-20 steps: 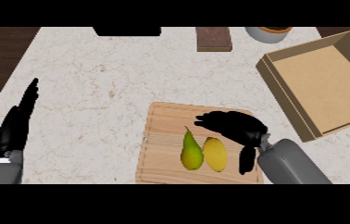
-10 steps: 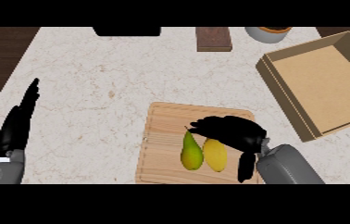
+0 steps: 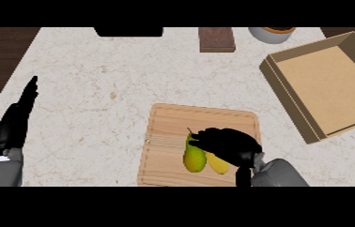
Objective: Pick the lemon from the cutting board and place it in the cardboard box
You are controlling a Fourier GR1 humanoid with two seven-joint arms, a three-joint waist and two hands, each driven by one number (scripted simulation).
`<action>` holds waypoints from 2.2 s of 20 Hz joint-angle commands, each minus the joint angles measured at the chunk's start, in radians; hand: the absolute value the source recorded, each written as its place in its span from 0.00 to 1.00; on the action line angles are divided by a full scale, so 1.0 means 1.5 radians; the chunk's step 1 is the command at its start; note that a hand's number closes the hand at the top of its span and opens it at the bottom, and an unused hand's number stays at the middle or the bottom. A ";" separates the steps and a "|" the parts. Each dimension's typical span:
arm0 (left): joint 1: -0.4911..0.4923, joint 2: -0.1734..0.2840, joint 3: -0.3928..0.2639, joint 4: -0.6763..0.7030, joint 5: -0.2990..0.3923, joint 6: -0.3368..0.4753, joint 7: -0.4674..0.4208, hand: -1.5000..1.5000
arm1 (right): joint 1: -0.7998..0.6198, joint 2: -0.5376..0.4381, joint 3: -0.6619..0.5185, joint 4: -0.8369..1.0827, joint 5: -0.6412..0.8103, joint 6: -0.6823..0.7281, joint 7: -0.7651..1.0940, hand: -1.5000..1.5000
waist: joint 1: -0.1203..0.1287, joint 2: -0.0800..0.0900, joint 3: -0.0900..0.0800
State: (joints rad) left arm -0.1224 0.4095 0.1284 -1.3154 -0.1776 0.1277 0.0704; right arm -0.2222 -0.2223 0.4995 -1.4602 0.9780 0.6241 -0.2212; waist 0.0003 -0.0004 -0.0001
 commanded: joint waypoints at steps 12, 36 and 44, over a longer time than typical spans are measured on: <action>-0.010 -0.025 0.017 0.011 -0.039 -0.001 -0.009 0.50 | 0.027 0.067 0.004 0.099 0.137 -0.299 -0.039 1.00 | -0.001 0.001 0.000; 0.023 -0.025 0.027 -0.048 -0.033 -0.012 0.013 0.50 | 0.041 -0.474 -0.798 0.436 -0.221 -0.455 -0.351 1.00 | 0.000 0.002 0.002; -0.005 -0.037 0.025 -0.011 -0.031 -0.027 -0.006 0.50 | -0.148 -0.486 -0.726 0.472 -0.245 -0.318 -0.248 1.00 | 0.012 0.003 0.000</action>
State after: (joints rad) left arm -0.1006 0.3579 0.1674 -1.3538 -0.2249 0.0963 0.0640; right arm -0.3180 -0.9380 -0.6266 -0.7708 0.6307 0.0635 -0.6643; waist 0.0087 0.0025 0.0010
